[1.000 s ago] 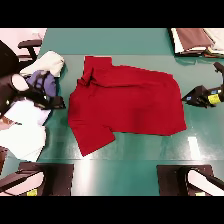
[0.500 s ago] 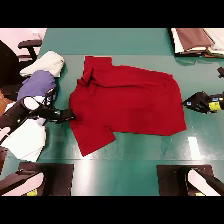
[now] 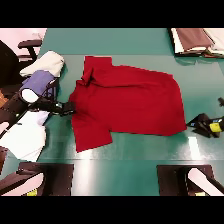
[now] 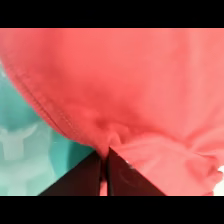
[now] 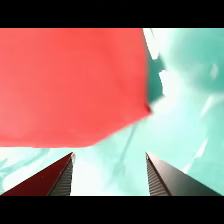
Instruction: Fold the shirts.
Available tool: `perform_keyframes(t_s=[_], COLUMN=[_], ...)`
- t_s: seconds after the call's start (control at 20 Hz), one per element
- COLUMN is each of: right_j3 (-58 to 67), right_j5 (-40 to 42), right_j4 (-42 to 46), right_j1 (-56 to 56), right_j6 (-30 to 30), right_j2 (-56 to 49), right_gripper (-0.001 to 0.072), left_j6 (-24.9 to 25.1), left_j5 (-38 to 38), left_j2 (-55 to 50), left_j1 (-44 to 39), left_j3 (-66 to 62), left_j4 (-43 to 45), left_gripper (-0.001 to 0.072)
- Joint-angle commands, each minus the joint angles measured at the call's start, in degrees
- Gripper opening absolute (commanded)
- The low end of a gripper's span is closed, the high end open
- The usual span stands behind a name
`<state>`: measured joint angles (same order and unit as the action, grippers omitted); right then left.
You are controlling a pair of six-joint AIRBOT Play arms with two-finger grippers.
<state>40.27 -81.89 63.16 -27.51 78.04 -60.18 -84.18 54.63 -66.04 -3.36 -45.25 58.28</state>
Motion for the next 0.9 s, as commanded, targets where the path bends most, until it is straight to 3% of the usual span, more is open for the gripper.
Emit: perform_keyframes(t_s=[0.0,0.15,0.4,0.6,0.85], right_j3=[-6.64,-6.47,1.64,14.1,38.21], right_j5=[5.64,13.27,14.19,8.39,7.34], right_j4=[-2.34,-7.15,-6.99,-6.45,-6.03], right_j1=[-0.37,6.19,16.76,18.29,18.29], right_j6=[-0.7,-1.33,-3.5,-3.74,-2.56], right_j2=[-4.02,-9.01,-12.98,-4.07,10.29], right_gripper=[0.05,0.0431,0.0034,0.0014,0.0013], left_j6=[0.46,0.52,0.63,0.55,0.59], left_j5=[-0.07,-0.02,1.44,3.63,3.91], left_j2=[0.04,0.04,1.57,11.91,24.04], left_j1=[0.0,0.0,0.0,0.0,0.0], left_j3=[-1.46,-1.46,-2.91,-12.17,-37.51], left_j4=[-1.05,-1.09,-0.81,1.03,1.99], left_gripper=[0.0024,0.0025,0.0024,0.0024,0.0024])
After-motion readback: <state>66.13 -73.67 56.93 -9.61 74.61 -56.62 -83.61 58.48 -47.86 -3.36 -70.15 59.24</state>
